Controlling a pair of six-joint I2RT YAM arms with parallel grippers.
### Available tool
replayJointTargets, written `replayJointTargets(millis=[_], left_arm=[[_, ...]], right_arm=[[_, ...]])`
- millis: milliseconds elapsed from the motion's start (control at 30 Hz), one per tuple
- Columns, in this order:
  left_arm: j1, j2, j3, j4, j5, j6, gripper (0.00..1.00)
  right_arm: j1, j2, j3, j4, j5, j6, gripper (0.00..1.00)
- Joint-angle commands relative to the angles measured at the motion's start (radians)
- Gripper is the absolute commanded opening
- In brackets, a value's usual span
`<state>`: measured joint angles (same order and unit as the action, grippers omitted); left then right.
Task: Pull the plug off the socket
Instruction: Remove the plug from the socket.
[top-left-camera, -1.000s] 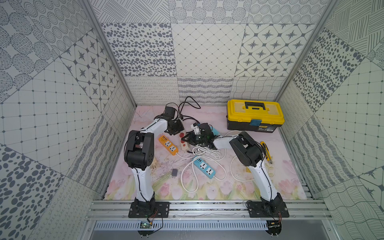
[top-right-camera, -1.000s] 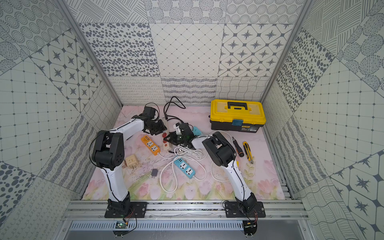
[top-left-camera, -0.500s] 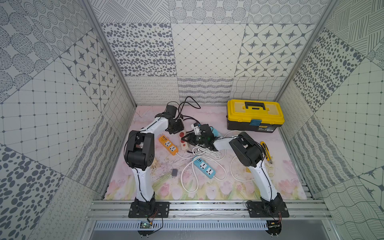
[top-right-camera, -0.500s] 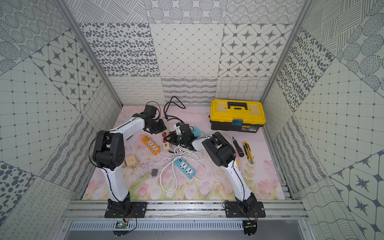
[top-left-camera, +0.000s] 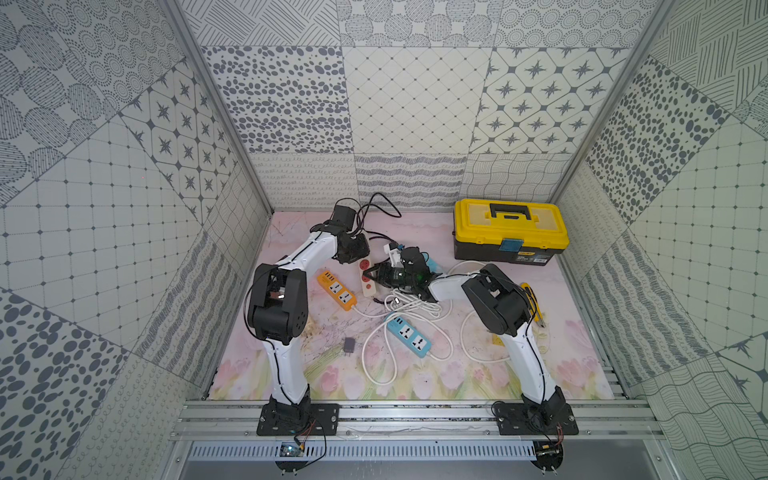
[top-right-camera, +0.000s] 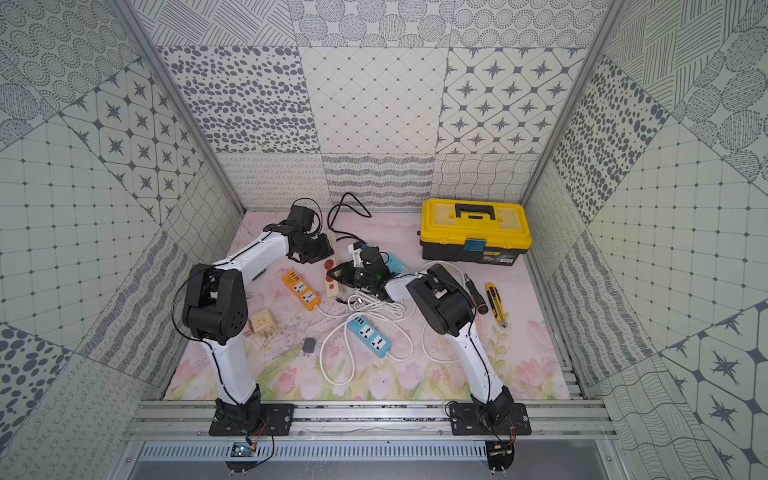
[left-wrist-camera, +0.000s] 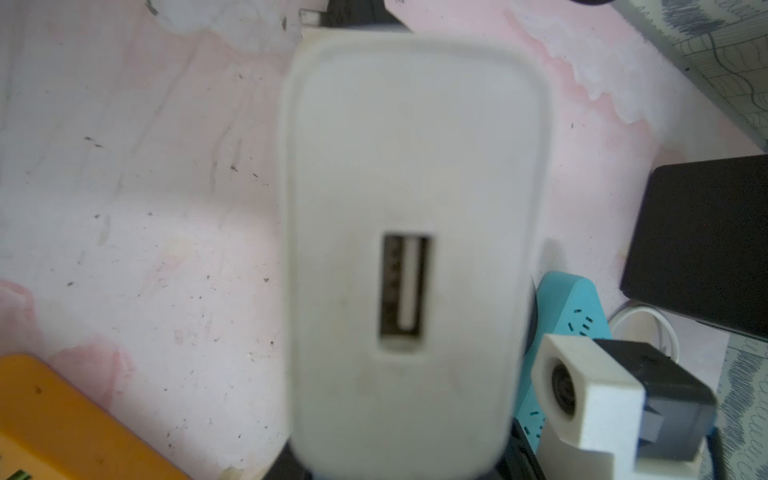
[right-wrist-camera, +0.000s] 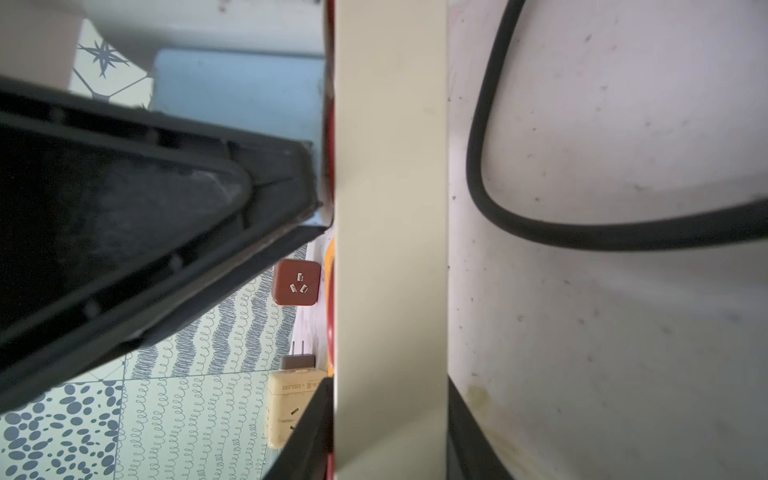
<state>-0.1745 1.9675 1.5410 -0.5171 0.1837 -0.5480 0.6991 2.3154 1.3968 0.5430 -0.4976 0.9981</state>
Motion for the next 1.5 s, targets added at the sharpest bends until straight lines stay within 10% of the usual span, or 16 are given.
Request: replayJointTargets(millis=[0, 100, 333, 667, 867, 1267, 1467], left_arm=[[0.087, -0.041, -0.138, 0.254, 0.283, -0.194, 0.00], [0.103, -0.026, -0.146, 0.275, 0.300, -0.216, 0.00], [0.016, -0.020, -0.004, -0.032, -0.123, 0.105, 0.00], [0.180, -0.041, -0.230, 0.365, 0.359, -0.207, 0.00], [0.061, -0.044, -0.055, -0.009, -0.117, 0.122, 0.00], [-0.027, -0.044, 0.040, -0.143, -0.407, 0.294, 0.00], [-0.025, -0.046, 0.005, -0.111, -0.254, 0.217, 0.00]], right_arm=[[-0.021, 0.041, -0.048, -0.191, 0.127, 0.052, 0.00], [-0.022, 0.038, -0.055, -0.199, 0.136, 0.053, 0.00], [-0.026, 0.038, -0.056, -0.222, 0.157, 0.059, 0.00], [-0.029, 0.036, -0.062, -0.240, 0.182, 0.065, 0.00], [-0.031, 0.039, -0.064, -0.256, 0.197, 0.062, 0.00], [-0.031, 0.046, -0.059, -0.265, 0.200, 0.065, 0.00], [-0.031, 0.047, -0.060, -0.254, 0.185, 0.065, 0.00]])
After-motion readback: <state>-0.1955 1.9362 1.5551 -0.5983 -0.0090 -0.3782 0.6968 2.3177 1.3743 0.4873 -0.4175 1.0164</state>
